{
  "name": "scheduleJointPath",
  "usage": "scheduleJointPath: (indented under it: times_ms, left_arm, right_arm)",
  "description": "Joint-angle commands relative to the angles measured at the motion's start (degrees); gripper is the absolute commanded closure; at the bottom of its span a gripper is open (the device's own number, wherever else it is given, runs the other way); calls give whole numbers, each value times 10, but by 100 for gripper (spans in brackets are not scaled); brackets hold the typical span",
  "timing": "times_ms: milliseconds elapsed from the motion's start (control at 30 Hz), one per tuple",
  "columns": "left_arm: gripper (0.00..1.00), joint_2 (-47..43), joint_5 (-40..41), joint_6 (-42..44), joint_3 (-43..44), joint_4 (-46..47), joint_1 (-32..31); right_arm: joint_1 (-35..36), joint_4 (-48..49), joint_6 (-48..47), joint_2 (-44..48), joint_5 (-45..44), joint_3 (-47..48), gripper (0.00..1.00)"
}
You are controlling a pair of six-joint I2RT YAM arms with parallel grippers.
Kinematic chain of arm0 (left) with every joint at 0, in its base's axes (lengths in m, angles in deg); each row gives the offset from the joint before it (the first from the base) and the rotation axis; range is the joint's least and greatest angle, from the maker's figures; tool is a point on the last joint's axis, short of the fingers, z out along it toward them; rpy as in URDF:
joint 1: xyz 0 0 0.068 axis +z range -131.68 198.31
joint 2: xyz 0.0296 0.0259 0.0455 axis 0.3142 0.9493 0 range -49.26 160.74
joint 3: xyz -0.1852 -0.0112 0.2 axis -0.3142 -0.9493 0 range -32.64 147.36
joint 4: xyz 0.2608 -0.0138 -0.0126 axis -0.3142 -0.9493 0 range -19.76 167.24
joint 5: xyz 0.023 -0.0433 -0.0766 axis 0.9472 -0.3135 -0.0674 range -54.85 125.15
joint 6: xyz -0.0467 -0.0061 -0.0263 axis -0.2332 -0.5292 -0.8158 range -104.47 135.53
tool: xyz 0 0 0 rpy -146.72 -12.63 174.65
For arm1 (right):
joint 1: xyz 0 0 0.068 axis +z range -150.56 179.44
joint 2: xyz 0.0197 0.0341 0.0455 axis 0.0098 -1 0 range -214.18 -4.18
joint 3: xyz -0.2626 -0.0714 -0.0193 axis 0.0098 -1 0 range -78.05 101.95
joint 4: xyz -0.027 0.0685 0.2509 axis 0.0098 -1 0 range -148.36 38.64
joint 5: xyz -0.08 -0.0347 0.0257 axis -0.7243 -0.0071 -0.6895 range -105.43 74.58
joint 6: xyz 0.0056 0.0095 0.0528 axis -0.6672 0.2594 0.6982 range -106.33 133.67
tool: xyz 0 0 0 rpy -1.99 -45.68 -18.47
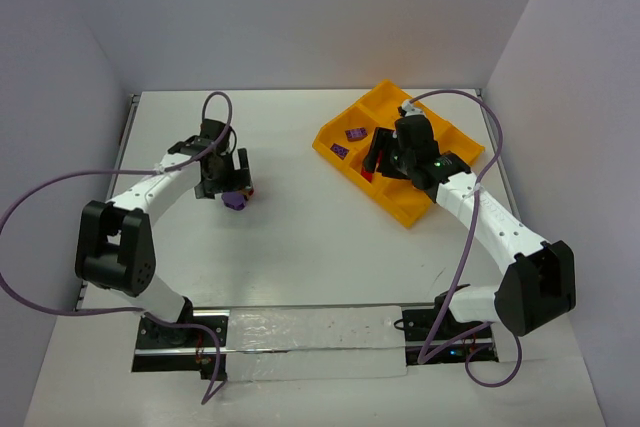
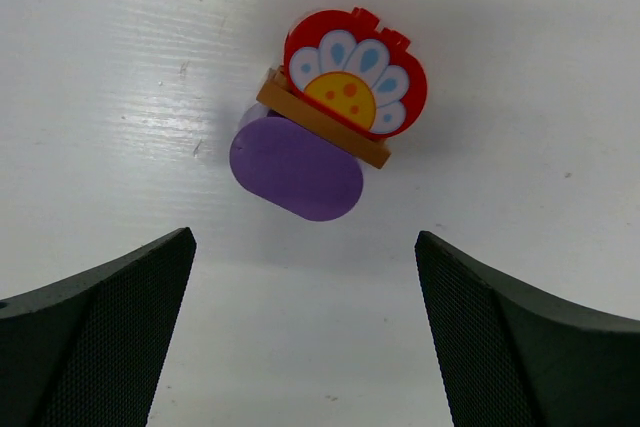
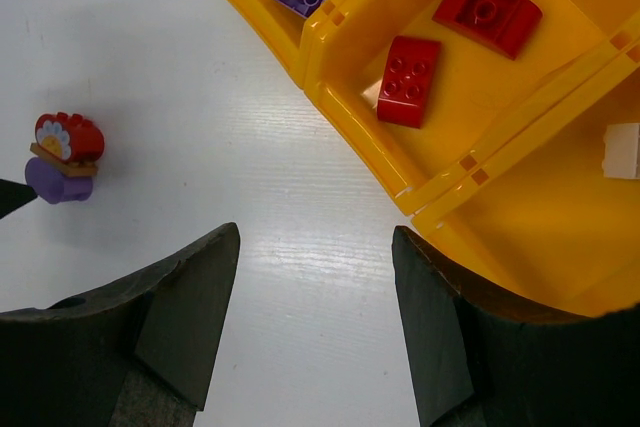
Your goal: Sort the legos into containers by color
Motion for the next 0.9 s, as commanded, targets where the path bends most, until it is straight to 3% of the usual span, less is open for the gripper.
scheduleJointPath:
  times_ms: [0, 233, 500, 867]
  left_arm:
    - [1, -4, 35, 38, -8, 31, 4]
    - [1, 65, 25, 55, 16, 65, 4]
    - [1, 75, 9, 105, 4, 109, 3]
    - [3, 109, -5, 104, -15, 143, -23]
  right_arm:
    - [4, 24, -4, -6, 14, 13, 30]
    - [4, 19, -12, -10, 12, 24, 30]
    - [4, 12, -16, -8, 6, 21, 30]
    - [4, 13, -16, -15, 12, 30, 30]
